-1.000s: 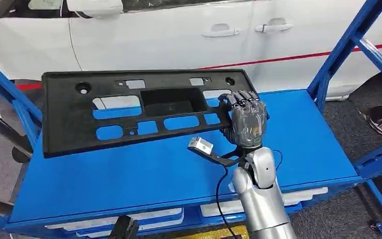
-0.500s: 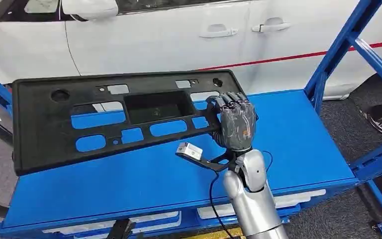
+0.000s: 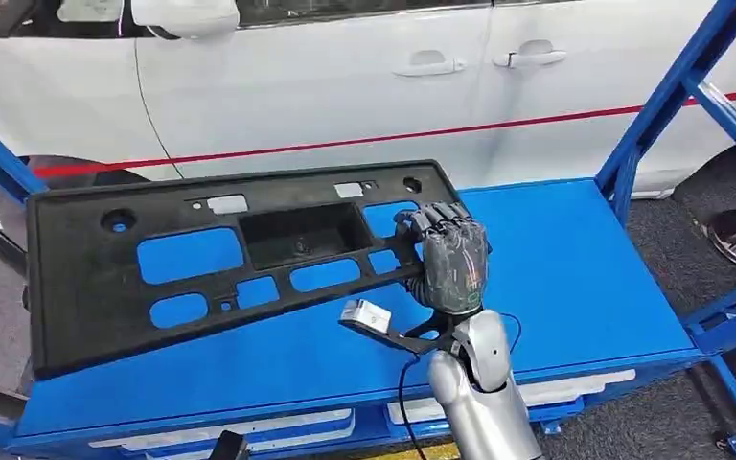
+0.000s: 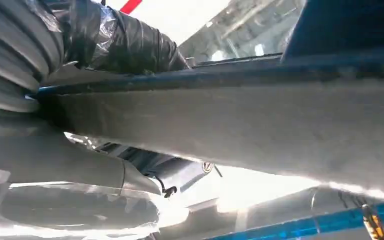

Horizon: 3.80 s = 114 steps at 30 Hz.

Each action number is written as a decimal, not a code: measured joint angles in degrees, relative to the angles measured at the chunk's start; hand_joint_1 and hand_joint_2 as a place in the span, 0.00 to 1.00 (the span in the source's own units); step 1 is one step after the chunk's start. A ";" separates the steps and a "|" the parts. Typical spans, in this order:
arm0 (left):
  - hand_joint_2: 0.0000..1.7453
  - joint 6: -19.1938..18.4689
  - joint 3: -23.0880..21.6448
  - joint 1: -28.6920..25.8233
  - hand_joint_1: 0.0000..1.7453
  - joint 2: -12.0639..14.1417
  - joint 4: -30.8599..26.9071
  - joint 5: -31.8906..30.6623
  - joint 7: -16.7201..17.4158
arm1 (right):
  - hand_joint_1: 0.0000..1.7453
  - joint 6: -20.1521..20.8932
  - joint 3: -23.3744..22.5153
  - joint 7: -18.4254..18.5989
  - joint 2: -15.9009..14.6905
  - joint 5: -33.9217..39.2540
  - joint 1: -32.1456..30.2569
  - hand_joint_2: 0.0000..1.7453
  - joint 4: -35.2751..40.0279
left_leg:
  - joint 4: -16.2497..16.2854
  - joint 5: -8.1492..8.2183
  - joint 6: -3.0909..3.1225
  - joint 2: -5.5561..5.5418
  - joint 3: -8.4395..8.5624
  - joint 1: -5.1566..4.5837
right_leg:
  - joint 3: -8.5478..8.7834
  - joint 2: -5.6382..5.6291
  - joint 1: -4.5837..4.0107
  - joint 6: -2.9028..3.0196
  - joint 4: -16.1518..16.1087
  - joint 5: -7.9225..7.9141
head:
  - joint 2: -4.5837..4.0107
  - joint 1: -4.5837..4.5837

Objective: Take the parts from the cabinet and place them on the table.

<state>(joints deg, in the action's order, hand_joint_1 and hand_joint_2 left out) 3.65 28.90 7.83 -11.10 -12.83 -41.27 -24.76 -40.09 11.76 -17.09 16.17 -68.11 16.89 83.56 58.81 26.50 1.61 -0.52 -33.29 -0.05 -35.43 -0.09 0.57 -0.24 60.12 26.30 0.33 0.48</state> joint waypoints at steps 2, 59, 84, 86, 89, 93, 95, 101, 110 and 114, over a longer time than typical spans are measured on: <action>1.00 0.18 0.18 -0.12 0.00 0.00 0.00 0.00 0.33 | 1.00 0.00 0.00 -0.09 0.07 0.13 -0.42 1.00 0.26 | -0.18 0.00 -0.55 0.02 0.16 0.16 | -0.03 -0.17 -0.31 0.46 0.06 0.11 | 0.00 -0.02; 1.00 -4.87 3.10 1.43 0.00 -0.02 -0.02 1.03 5.70 | 1.00 0.02 11.93 7.02 -1.33 4.39 3.91 1.00 -2.19 | -0.54 -1.48 0.75 0.64 -1.11 0.16 | 2.01 0.28 0.15 -0.64 3.81 1.49 | 0.00 0.11; 1.00 -5.01 3.10 1.85 0.00 -0.92 -0.02 0.92 5.73 | 1.00 0.00 14.45 9.20 -3.78 3.08 4.04 1.00 -2.03 | -1.70 -0.41 0.89 0.77 1.50 0.55 | -4.93 0.17 0.03 -0.79 12.25 7.53 | 0.00 0.11; 1.00 -5.01 3.10 1.66 0.00 -0.92 -0.02 0.81 5.95 | 1.00 0.02 14.45 9.46 -4.13 2.99 3.66 1.00 -2.03 | -1.31 -0.63 0.81 0.77 0.82 0.53 | -6.20 0.18 0.18 -0.97 15.93 7.94 | 0.00 0.11; 1.00 -5.01 3.10 1.48 0.00 -1.09 -0.02 0.22 6.47 | 1.00 0.00 14.71 9.79 -4.39 2.99 3.17 1.00 -1.97 | -0.24 -0.50 0.54 0.70 0.11 0.63 | -0.03 0.21 0.42 -0.90 5.21 1.91 | 0.00 0.11; 1.00 -5.07 3.06 1.45 0.00 -1.09 -0.02 -0.28 6.86 | 1.00 0.00 14.97 10.25 -4.55 2.89 1.73 1.00 -1.62 | 0.68 -0.75 -0.74 0.66 -1.15 0.22 | 1.39 0.00 0.00 0.01 0.62 1.58 | 0.00 0.11; 1.00 -5.07 3.06 1.44 0.00 -1.07 -0.02 -0.33 6.90 | 1.00 0.00 15.04 10.40 -4.57 2.84 1.36 1.00 -1.62 | 0.58 -1.01 -1.28 0.63 -1.27 0.31 | 1.21 0.06 0.17 0.93 0.12 1.01 | 0.00 0.13; 1.00 -5.33 2.97 1.45 0.00 -1.07 -0.02 -0.94 7.28 | 1.00 0.02 15.17 10.36 -4.57 2.53 0.31 1.00 -1.16 | 17.45 8.91 -2.44 0.64 -7.10 0.70 | -0.10 0.42 -0.02 2.12 0.06 -0.24 | 0.00 0.13; 1.00 -5.27 2.86 1.88 0.00 -0.81 -0.04 -1.11 7.45 | 1.00 0.00 15.23 8.66 -4.57 3.39 -0.06 1.00 -0.02 | -1.06 1.29 -0.22 0.43 2.84 -0.06 | -1.10 0.39 -0.29 0.00 -0.31 -2.43 | 0.00 0.13; 1.00 -5.71 2.82 2.30 0.00 -0.74 -0.04 -0.96 7.41 | 1.00 0.00 15.26 8.04 -4.66 3.98 -0.02 1.00 0.06 | -1.66 -0.52 0.78 0.81 1.47 0.40 | -5.18 0.19 -0.05 -0.84 9.66 5.73 | 0.00 0.11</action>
<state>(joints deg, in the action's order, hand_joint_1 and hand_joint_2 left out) -2.06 31.71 10.12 -11.85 -12.87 -42.23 -17.35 -40.09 27.02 -9.05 11.52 -64.13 16.86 83.62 57.15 25.97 2.38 0.29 -31.82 0.35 -40.61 0.10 0.52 -1.08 69.79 32.02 0.33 0.59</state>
